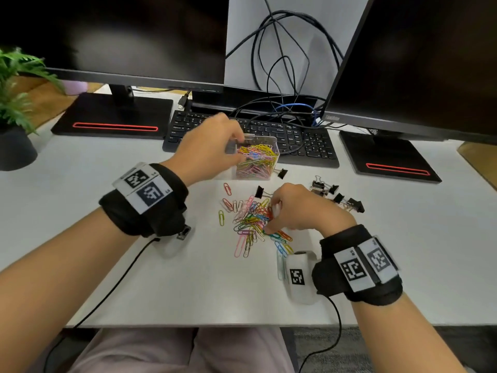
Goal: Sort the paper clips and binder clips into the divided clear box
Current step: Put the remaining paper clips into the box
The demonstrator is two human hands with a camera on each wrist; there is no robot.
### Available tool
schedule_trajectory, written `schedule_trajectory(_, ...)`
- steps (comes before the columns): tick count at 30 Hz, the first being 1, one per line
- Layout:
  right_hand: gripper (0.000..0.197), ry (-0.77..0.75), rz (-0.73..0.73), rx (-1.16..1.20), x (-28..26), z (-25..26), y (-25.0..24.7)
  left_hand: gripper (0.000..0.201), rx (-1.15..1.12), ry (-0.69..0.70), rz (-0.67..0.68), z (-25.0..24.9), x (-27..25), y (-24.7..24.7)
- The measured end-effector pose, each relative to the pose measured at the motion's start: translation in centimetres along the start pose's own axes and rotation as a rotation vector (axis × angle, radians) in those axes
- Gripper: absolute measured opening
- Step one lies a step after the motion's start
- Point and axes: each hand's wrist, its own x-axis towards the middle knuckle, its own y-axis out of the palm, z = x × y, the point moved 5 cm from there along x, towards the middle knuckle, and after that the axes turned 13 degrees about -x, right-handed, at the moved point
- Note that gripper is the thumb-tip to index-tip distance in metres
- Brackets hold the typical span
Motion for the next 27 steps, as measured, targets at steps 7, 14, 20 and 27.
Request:
schedule_trajectory(7,0.045,-0.048,-0.033,-0.095,1.3,2.0,0.0,0.112,-0.01,-0.279,0.099,4.7,0.3,-0.3)
schedule_trajectory(14,0.018,-0.07,-0.123,-0.096,1.6,2.4,-0.6,0.067,-0.188,-0.246,0.131,6.0,0.2,0.1)
schedule_trajectory(20,0.017,-0.046,-0.168,0.109,1.3,1.9,-1.4,0.051,-0.272,-0.215,0.11,6.4,0.7,-0.2)
schedule_trajectory(27,0.009,0.051,-0.25,0.426,1.6,-0.7,-2.8,0.046,-0.302,-0.22,0.144,7.0,1.0,-0.2)
